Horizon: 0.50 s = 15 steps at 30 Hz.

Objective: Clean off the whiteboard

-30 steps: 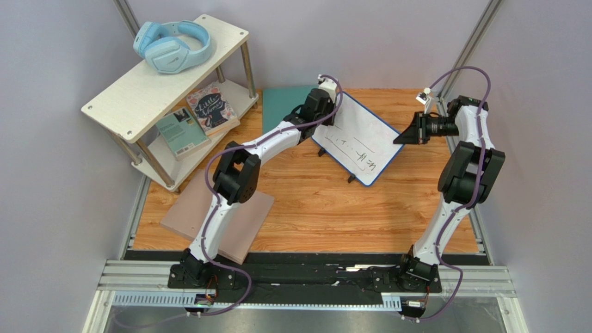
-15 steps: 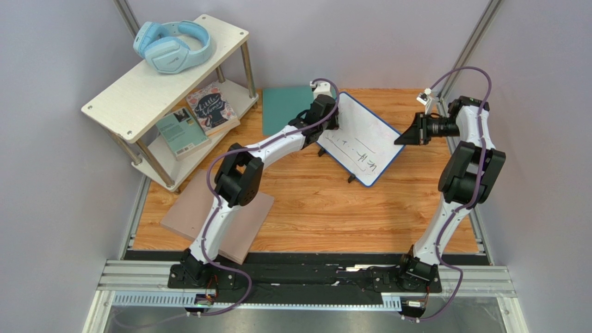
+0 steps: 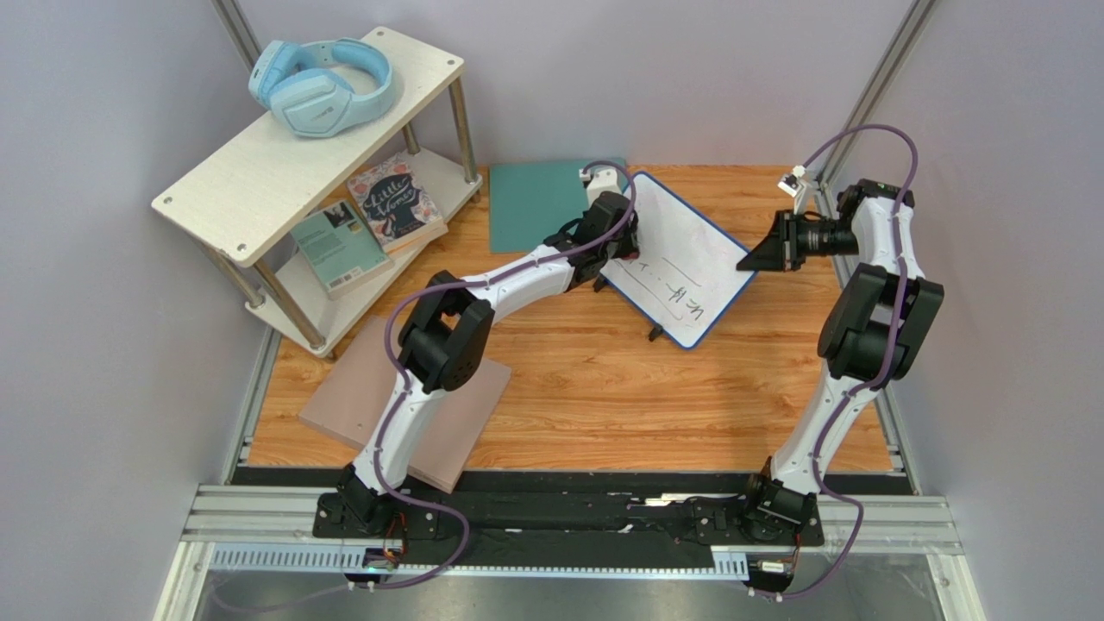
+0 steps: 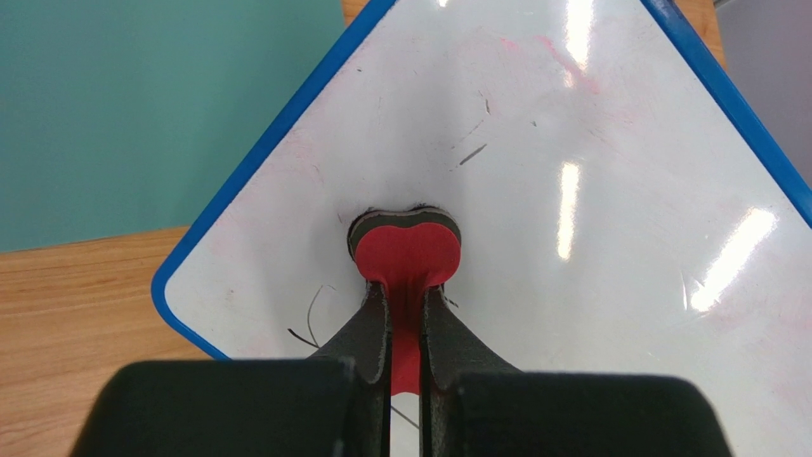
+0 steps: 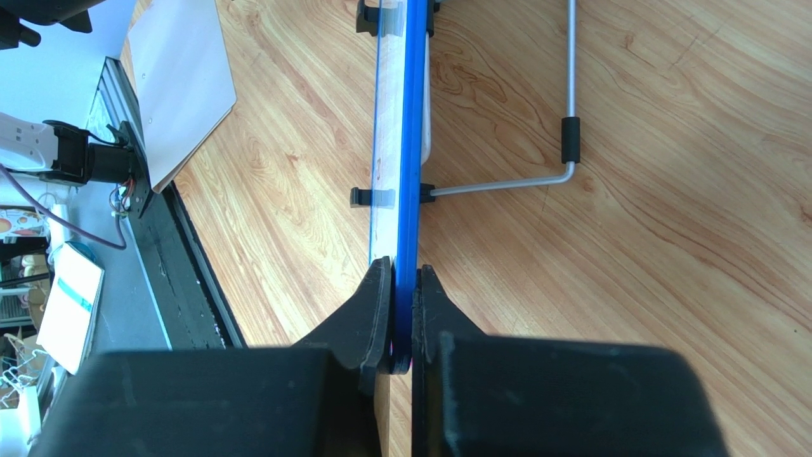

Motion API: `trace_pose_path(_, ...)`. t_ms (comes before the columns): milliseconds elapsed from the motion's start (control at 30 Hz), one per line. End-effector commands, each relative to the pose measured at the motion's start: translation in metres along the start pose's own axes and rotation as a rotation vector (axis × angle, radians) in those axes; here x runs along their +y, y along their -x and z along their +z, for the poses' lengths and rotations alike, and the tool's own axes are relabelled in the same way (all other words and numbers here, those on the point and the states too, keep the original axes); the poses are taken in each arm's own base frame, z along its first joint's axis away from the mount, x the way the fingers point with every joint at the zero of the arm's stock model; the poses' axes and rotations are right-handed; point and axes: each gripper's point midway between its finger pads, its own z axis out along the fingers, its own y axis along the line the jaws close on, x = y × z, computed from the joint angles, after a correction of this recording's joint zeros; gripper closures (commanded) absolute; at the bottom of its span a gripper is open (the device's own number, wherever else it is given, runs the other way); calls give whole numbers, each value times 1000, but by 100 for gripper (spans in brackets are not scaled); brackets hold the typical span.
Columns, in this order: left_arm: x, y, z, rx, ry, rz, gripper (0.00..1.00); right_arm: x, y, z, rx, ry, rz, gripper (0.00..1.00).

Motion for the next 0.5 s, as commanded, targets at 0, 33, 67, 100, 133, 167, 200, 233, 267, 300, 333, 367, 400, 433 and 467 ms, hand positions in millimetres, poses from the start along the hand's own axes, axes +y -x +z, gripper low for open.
trace_pose_path(0, -59, -83, -19, 228, -211, 41, 100, 16, -10, 2, 85, 20, -123, 100)
trace_pose_path(33, -65, -89, -22, 243, -236, 47, 100, 17, -9, 2, 85, 19, -124, 100)
trace_pose_path(67, -73, -95, -25, 253, -257, 50, 100, 17, -9, 2, 85, 20, -125, 100)
trace_pose_path(100, -79, -99, -26, 254, -279, 54, 100, 17, -9, 2, 85, 20, -125, 100)
trace_pose_path(133, -87, -106, -30, 273, -316, 64, 100, 16, -9, 2, 83, 20, -123, 100)
trace_pose_path(167, -91, -109, -33, 276, -332, 76, 100, 17, -9, 2, 82, 20, -122, 100)
trace_pose_path(200, -100, -118, -37, 284, -360, 114, 100, 16, -8, 2, 82, 20, -122, 100)
trace_pose_path(233, -105, -122, -40, 292, -384, 135, 100, 16, -8, 2, 81, 19, -123, 100)
trace_pose_path(267, -111, -126, -45, 294, -400, 158, 100, 16, -8, 2, 82, 20, -123, 100)
trace_pose_path(300, -117, -134, -49, 296, -421, 204, 100, 15, -7, 2, 81, 19, -123, 100)
trace_pose_path(333, -121, -138, -51, 292, -428, 228, 100, 15, -7, 2, 81, 19, -122, 100)
trace_pose_path(367, -123, -141, -53, 288, -433, 250, 100, 14, -7, 2, 81, 19, -120, 100)
trace_pose_path(400, -129, -146, -56, 280, -450, 283, 100, 15, -6, 2, 79, 19, -120, 100)
trace_pose_path(433, -131, -148, -57, 272, -455, 300, 100, 15, -6, 3, 79, 21, -118, 100)
trace_pose_path(467, -133, -149, -58, 265, -455, 315, 100, 15, -6, 3, 77, 21, -117, 100)
